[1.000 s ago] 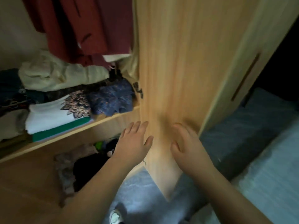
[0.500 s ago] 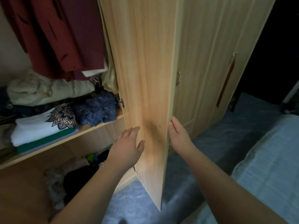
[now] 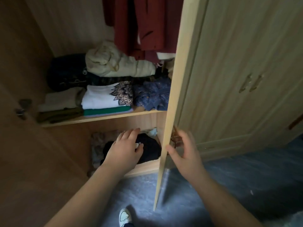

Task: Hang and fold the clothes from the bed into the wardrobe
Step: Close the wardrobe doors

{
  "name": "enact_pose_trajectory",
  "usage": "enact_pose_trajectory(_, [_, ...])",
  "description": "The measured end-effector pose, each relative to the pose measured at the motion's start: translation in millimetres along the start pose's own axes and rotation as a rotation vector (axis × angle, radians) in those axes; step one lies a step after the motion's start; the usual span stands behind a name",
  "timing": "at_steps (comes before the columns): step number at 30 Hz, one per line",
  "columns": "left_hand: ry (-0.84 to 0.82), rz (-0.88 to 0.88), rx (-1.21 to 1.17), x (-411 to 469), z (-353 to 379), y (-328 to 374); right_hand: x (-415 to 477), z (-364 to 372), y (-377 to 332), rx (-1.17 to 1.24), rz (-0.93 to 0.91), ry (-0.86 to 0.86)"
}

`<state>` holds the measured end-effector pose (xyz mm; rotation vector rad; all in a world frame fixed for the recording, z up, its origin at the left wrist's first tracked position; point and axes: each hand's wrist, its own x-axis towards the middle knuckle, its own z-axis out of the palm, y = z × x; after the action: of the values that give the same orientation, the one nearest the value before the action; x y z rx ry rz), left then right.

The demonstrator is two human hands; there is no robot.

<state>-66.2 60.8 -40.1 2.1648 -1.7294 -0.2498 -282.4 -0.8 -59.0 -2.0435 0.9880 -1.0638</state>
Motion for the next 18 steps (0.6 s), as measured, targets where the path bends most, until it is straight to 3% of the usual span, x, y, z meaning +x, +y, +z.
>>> enact_pose_trajectory(8, [0.093, -0.221, -0.049, 42.4, -37.8, -114.8, 92.2, 125.5, -27.3, -0.218, -0.206, -0.134])
enact_pose_trajectory(18, [0.082, -0.214, -0.076, 131.3, -58.0, -200.3, 198.1, 235.3, -24.3, -0.545, -0.053, -0.118])
